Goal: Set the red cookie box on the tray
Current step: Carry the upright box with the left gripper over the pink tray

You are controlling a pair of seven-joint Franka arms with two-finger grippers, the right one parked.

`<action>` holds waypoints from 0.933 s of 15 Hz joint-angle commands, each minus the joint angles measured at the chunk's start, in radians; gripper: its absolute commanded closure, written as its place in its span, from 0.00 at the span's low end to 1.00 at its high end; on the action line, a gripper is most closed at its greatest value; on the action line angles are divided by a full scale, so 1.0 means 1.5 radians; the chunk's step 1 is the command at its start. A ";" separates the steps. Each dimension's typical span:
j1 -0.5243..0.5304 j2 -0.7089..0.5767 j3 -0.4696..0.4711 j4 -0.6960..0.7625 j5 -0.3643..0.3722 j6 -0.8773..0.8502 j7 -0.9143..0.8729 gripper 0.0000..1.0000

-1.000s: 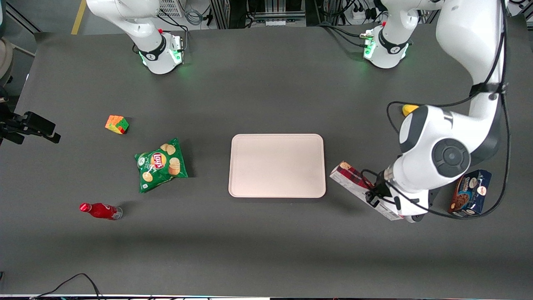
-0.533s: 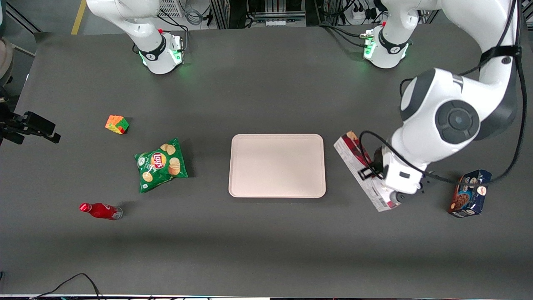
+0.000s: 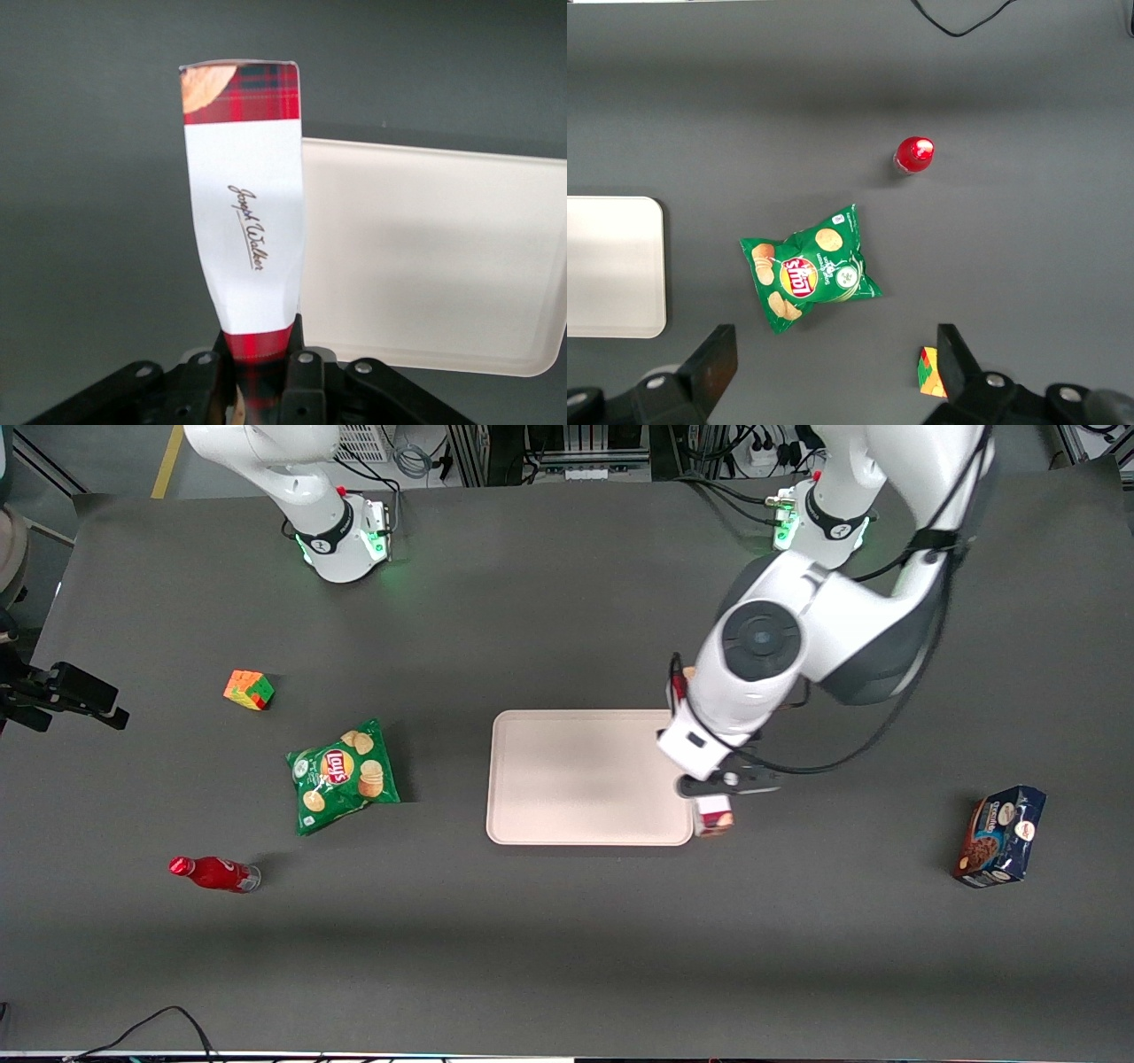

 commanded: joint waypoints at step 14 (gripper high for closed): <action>-0.010 0.043 0.005 -0.219 0.050 0.301 0.004 0.84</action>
